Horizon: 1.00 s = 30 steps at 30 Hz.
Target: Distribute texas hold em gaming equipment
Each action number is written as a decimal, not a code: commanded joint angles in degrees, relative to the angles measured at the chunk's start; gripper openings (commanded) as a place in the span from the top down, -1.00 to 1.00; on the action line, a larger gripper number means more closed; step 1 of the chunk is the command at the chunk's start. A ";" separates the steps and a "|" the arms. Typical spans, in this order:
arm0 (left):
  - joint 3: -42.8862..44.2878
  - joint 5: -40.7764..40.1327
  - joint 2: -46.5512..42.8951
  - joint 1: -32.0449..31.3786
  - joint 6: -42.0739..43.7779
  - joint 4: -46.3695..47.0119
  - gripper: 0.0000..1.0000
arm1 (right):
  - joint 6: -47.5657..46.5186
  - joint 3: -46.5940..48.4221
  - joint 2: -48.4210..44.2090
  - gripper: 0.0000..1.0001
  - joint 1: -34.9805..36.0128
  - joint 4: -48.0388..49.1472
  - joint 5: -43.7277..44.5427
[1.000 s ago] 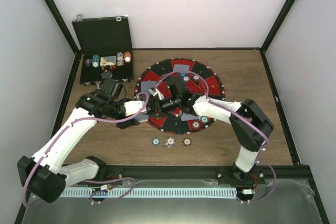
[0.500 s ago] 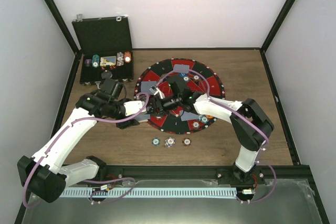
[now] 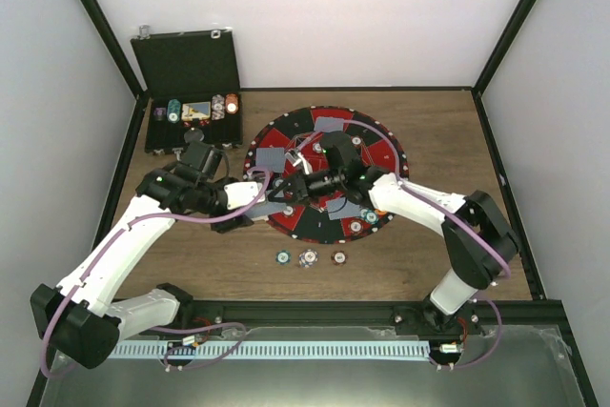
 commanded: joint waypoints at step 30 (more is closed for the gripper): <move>-3.31 -3.07 -1.83 0.30 -0.69 0.15 0.86 | -38.08 24.57 3.18 0.99 -5.91 -34.08 52.79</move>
